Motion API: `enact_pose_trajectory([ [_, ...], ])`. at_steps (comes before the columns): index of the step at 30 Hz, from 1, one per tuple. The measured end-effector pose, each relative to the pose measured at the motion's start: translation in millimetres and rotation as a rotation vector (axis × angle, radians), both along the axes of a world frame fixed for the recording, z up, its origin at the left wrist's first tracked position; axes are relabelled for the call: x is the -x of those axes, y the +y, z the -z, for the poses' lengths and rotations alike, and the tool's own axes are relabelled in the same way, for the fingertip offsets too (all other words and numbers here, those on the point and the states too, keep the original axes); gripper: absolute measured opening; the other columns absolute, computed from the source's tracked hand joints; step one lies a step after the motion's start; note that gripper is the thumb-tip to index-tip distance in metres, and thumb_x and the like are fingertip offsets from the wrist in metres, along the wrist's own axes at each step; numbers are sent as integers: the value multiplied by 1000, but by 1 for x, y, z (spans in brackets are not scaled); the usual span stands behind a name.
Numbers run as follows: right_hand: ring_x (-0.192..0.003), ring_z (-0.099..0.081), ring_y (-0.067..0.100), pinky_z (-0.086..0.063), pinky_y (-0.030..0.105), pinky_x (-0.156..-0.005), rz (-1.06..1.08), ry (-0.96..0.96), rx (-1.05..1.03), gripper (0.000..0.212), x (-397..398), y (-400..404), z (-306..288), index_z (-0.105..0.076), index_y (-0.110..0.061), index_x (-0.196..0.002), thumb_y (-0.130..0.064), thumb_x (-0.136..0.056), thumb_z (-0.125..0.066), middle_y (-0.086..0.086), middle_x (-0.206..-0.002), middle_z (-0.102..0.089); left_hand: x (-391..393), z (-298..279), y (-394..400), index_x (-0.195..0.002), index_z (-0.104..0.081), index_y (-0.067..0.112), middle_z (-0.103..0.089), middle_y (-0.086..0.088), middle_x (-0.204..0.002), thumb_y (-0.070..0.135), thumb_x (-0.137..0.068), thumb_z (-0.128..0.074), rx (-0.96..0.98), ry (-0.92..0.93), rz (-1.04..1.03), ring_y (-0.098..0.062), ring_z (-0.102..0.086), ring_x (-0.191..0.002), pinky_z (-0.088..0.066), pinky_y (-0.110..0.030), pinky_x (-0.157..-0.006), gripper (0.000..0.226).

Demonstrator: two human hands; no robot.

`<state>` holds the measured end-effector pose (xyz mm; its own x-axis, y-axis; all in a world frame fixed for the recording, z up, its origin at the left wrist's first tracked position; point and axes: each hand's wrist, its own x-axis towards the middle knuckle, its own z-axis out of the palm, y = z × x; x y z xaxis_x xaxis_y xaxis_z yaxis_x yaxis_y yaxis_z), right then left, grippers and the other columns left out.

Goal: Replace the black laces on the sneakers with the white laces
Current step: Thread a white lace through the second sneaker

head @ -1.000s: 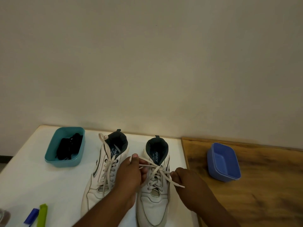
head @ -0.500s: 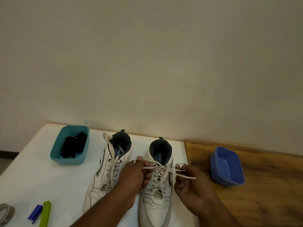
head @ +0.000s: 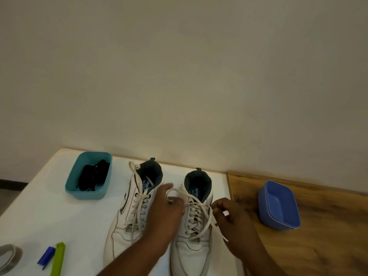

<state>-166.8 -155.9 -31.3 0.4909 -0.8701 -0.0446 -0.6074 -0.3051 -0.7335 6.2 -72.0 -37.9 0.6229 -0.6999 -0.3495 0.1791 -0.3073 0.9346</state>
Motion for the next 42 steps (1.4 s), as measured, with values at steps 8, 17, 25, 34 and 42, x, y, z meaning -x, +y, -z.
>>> enact_pose_trajectory([
  [8,-100,-57,1,-53,18,-75,-174,41,134,12,2,5,2,-59,-45,-100,-39,-95,-67,-28,-109,-53,4,2,6,-135,-54,45,-33,17,-150,34,-98,-56,89,-924,344,-2,-42,-128,-38,-14,-102,38],
  [17,-92,-65,6,-59,29,-67,-21,-183,91,23,-13,7,0,-62,-47,-107,-59,-88,-60,-26,-109,-58,1,11,2,-129,-60,33,-56,12,-128,47,-94,-57,109,-773,350,-3,-57,-112,-34,-6,-91,38],
  [25,-107,-63,12,-58,25,-77,-120,-269,118,44,-19,4,0,-68,-45,-118,-6,-96,-66,-20,-126,-56,0,12,4,-129,-58,40,-53,18,-119,41,-97,-59,138,-818,343,0,-58,-101,-50,-16,-89,32],
  [34,-93,-66,16,-58,31,-74,32,-366,66,24,-28,8,1,-71,-35,-88,-52,-96,-55,-11,-107,-65,-3,9,2,-125,-64,37,-59,20,-118,32,-101,-51,133,-898,332,3,-58,-101,-49,-16,-90,28],
  [42,-94,-64,2,-56,33,-80,30,-107,98,51,-25,3,1,-64,-43,-119,-73,-97,-29,-16,-99,-69,-8,9,7,-121,-66,39,-65,17,-112,50,-98,-48,121,-987,288,-1,-59,-100,-49,-29,-93,31],
])
